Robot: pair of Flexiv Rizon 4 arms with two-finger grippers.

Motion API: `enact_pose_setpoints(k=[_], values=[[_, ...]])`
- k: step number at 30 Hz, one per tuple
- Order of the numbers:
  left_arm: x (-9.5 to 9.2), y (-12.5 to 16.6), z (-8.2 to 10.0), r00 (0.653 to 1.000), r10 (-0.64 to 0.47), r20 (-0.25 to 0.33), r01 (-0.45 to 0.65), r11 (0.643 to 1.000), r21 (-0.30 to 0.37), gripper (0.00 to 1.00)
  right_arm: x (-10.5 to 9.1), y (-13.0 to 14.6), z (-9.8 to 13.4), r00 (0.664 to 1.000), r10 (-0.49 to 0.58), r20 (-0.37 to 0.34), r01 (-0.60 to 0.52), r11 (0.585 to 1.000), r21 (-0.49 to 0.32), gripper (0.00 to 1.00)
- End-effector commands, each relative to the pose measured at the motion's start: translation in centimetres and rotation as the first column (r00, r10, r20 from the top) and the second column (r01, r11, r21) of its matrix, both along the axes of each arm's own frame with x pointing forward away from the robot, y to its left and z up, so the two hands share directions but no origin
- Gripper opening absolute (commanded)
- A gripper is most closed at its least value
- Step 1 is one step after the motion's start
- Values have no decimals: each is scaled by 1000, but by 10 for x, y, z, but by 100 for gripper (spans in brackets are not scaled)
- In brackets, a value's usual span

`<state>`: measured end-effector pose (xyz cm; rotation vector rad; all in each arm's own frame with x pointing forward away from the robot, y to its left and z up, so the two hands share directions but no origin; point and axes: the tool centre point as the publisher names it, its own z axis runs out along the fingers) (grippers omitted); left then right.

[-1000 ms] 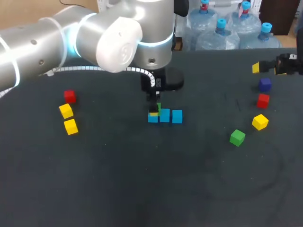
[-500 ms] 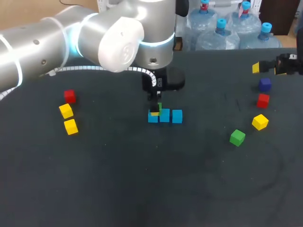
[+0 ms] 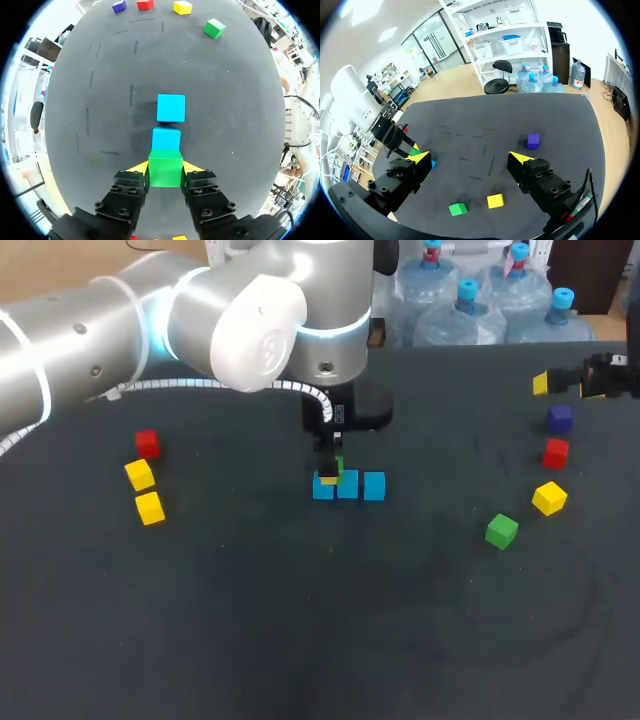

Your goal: Place the blue cubes, place green cubes on the blue cubes, place the yellow cubes on the green cubes, then place the red cubes on the yellow cubes, and place purple cube on the red cubes.

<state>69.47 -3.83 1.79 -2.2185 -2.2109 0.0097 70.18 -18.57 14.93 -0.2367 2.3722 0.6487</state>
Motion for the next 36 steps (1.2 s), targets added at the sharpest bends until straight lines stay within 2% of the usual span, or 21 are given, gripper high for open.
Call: enact_pose_setpoints(k=[1,36], values=[[2,-1,-2,1000,0,-6,0,1000,6,0,-1,0,0,1000,-1,0,1,1000,-2,100],[4,5,1,1000,7,0,-7,1000,-2,0,-1,0,0,1000,-1,0,1,1000,-2,100]])
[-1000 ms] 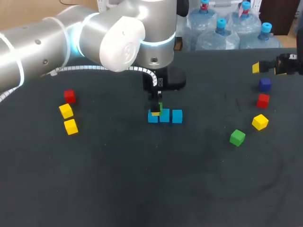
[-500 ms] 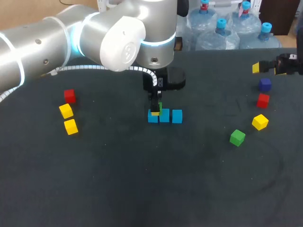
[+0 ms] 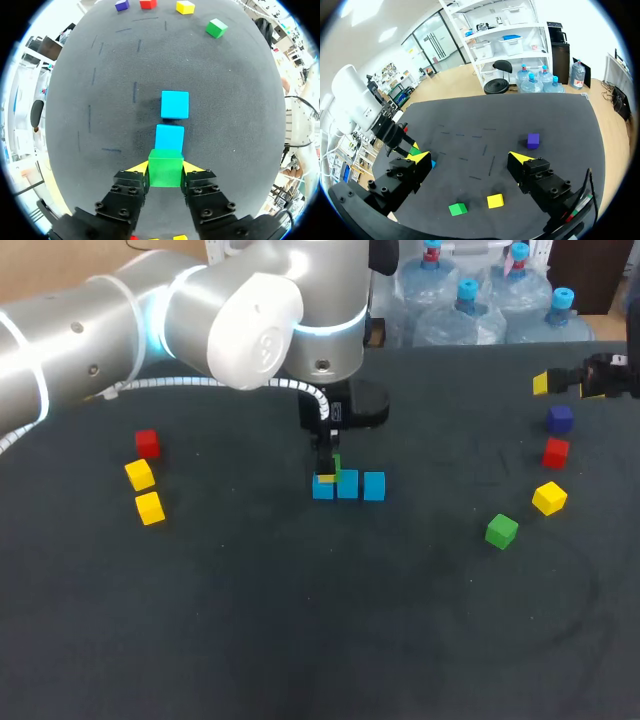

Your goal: Place the blue cubes, place green cubes on the blue cubes, place the yellow cubes on the green cubes, then place the red cubes on the yellow cubes, and place purple cube on the red cubes.

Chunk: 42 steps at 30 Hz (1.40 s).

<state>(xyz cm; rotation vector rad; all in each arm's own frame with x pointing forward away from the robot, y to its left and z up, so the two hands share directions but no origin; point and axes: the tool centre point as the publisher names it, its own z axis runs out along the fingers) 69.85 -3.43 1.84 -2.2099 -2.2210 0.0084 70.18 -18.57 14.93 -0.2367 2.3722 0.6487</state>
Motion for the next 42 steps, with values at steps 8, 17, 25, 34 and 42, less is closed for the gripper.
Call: enact_pose_setpoints(k=[8,17,25,34,42], values=[[0,0,-1,1000,-3,-7,3,1000,-3,0,-1,0,0,1000,-1,0,1,1000,-2,100],[-1,0,-1,1000,-9,-22,9,1000,-11,24,-1,0,0,1000,-1,0,1,1000,-2,100],[-2,-1,0,1000,-9,-26,8,1000,-16,100,-1,0,0,1000,-1,0,1,1000,-2,100],[-1,13,20,999,32,7,-32,999,-38,100,-1,0,0,1000,-1,0,1,1000,-2,100],[-15,38,53,997,73,39,-70,995,-74,100,-1,0,0,1000,-1,0,1,1000,-2,100]])
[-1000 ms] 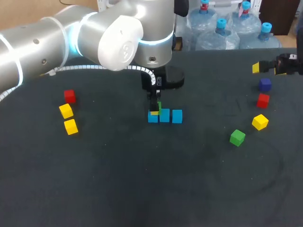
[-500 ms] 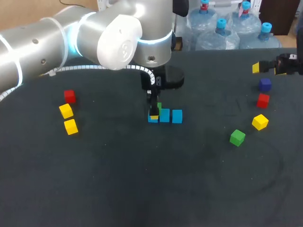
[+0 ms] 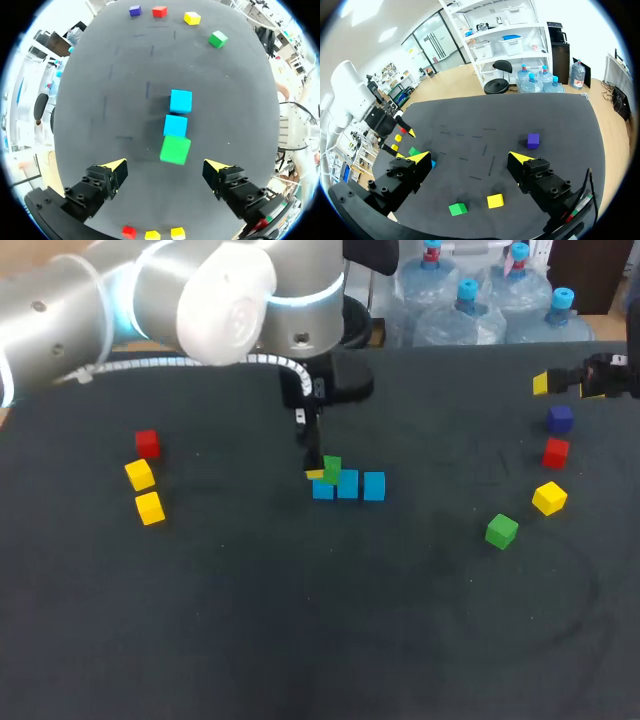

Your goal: Place the blue cubes, place green cubes on the blue cubes, place the yellow cubes on the green cubes, then place the red cubes on the yellow cubes, and place purple cube on the red cubes.

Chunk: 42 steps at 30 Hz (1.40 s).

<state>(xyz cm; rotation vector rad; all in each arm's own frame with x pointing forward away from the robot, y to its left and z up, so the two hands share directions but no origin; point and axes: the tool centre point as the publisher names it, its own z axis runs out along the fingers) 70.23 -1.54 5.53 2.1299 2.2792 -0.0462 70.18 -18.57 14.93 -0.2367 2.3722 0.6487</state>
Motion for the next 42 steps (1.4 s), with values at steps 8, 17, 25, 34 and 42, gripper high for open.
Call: enact_pose_setpoints(k=[8,17,25,34,42], values=[[-39,57,41,990,87,112,-78,993,-84,100,-1,0,0,1000,-1,0,1,1000,-2,100],[-53,92,43,977,144,159,-131,988,-88,100,-1,0,0,1000,-1,0,1,1000,-2,100],[-46,49,29,992,2,130,3,999,-37,100,-1,0,0,1000,-1,0,1,1000,-2,100],[-16,-8,18,979,-164,124,163,986,25,100,-1,0,0,1000,-1,0,1,1000,-2,100],[10,-22,9,974,-197,116,192,980,47,100,-1,0,0,1000,-1,0,1,1000,-2,100]])
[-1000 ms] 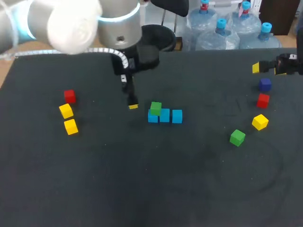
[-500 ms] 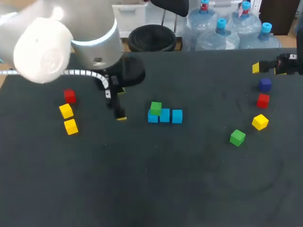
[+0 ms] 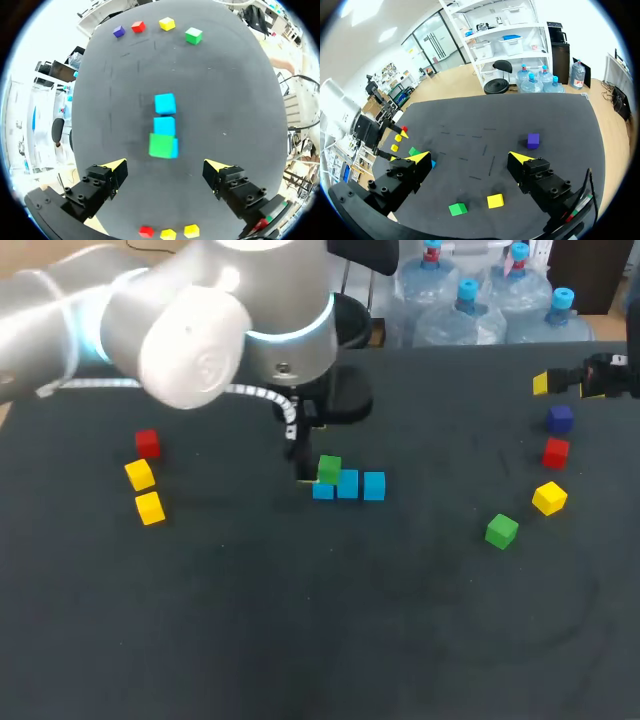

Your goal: Place the blue cubes, place green cubes on the blue cubes, place the yellow cubes on the green cubes, then place the red cubes on the yellow cubes, and place purple cube on the red cubes.

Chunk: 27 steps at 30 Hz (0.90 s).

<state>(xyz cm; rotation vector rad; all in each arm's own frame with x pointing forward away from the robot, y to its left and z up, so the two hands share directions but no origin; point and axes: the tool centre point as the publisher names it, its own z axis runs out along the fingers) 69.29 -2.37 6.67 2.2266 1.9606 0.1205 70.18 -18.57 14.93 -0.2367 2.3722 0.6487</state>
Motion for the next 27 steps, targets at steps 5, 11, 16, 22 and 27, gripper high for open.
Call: enact_pose_setpoints(k=[5,11,16,22,27], values=[[25,-17,-5,998,-9,-70,14,998,64,96,-1,0,0,1000,-1,0,1,1000,-2,100],[26,-13,-8,994,-27,-106,32,998,52,79,-1,0,0,1000,-1,0,1,1000,-2,100],[27,-10,-12,987,-49,-152,56,998,42,80,-1,0,0,1000,-1,0,1,1000,-2,100],[26,-10,-18,983,-60,-173,70,996,54,77,-1,0,0,1000,-1,0,1,1000,-2,100],[24,-12,-24,980,-64,-186,75,996,53,47,-1,0,0,1000,-1,0,1,1000,-2,100]])
